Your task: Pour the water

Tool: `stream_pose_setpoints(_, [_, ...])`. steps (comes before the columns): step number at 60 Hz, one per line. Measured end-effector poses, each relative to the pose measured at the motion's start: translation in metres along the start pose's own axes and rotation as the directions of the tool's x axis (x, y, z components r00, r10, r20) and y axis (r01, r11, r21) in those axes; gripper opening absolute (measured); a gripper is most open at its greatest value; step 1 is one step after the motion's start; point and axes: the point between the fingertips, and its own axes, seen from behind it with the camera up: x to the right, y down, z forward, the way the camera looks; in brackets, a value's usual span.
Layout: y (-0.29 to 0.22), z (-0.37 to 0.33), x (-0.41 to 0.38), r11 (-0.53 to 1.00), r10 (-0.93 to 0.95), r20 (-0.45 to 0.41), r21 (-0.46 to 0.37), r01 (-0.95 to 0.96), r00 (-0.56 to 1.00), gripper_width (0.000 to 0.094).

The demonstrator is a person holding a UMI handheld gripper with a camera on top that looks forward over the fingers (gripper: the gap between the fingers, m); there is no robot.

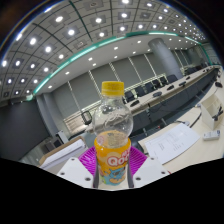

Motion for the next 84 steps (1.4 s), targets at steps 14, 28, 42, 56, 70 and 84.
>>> stream_pose_setpoints(14, [0.035,0.020,0.125,0.958,-0.282,-0.166,-0.097,0.269,0.945,0.0391])
stream_pose_setpoints(28, [0.091,0.036,0.170,0.927,-0.353,-0.151,-0.192,0.323,0.924,0.0391])
stream_pose_setpoints(42, [0.103,0.042,0.161,0.911,-0.397,-0.110,-0.171,0.376,0.911,0.0437])
stream_pose_setpoints(56, [0.104,0.023,0.160,0.897,-0.399,-0.118,-0.256,0.361,0.909,0.0864])
stream_pose_setpoints(70, [0.069,-0.055,0.121,0.894,-0.397,-0.146,-0.282,0.347,0.906,0.0859])
stream_pose_setpoints(84, [0.054,-0.197,0.048,0.874,-0.408,-0.167,-0.354,0.331,0.898,0.0860])
